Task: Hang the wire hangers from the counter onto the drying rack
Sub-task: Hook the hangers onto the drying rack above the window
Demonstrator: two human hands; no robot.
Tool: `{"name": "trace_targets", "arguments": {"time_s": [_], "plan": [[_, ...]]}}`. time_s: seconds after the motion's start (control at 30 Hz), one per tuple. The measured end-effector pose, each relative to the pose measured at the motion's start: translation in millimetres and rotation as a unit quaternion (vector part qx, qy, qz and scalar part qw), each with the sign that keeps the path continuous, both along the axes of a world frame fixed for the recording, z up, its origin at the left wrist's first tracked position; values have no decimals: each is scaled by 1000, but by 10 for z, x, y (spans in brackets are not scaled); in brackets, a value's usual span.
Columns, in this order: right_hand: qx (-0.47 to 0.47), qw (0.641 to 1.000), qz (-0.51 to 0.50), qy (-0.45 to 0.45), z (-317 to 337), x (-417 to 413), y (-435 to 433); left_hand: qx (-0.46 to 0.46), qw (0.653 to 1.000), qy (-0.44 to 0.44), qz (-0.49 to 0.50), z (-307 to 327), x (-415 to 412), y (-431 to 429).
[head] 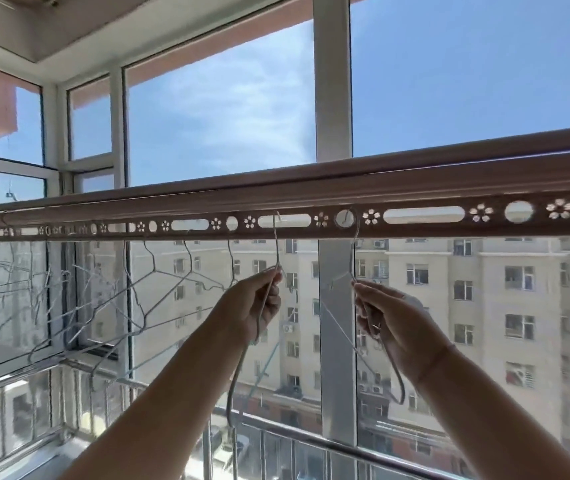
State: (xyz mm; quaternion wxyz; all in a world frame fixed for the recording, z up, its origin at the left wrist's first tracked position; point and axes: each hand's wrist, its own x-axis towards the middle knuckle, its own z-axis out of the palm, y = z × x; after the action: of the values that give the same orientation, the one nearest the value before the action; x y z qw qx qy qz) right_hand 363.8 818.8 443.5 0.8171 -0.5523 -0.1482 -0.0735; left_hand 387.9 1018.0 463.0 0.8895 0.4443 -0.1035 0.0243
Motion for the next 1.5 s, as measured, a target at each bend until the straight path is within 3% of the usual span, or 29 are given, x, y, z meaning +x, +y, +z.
{"name": "trace_targets", "arguments": {"time_s": [0.43,0.63,0.77,0.9,1.07,1.3,1.5], "plan": [[3,997,-68,26,-239,71,127,18,998,6,-52,-308,233,250],[20,990,-136,38,-544,7,2,68,998,-8,14,-860,112,509],[-48,981,-184,31,-947,-128,-117,140,989,40,8,-1378,81,591],[-175,961,-209,37,-1482,-328,-365,261,960,60,-80,-1893,-32,345],[-286,922,-258,48,-1900,-691,-823,385,901,-18,-199,-2309,-122,-194],[-353,859,-365,71,-2198,-1381,-1586,449,838,-139,-277,-2557,-484,-1237],[-337,811,-458,139,-2540,-2102,-2397,456,795,-188,-352,-2748,-910,-2268]]}}
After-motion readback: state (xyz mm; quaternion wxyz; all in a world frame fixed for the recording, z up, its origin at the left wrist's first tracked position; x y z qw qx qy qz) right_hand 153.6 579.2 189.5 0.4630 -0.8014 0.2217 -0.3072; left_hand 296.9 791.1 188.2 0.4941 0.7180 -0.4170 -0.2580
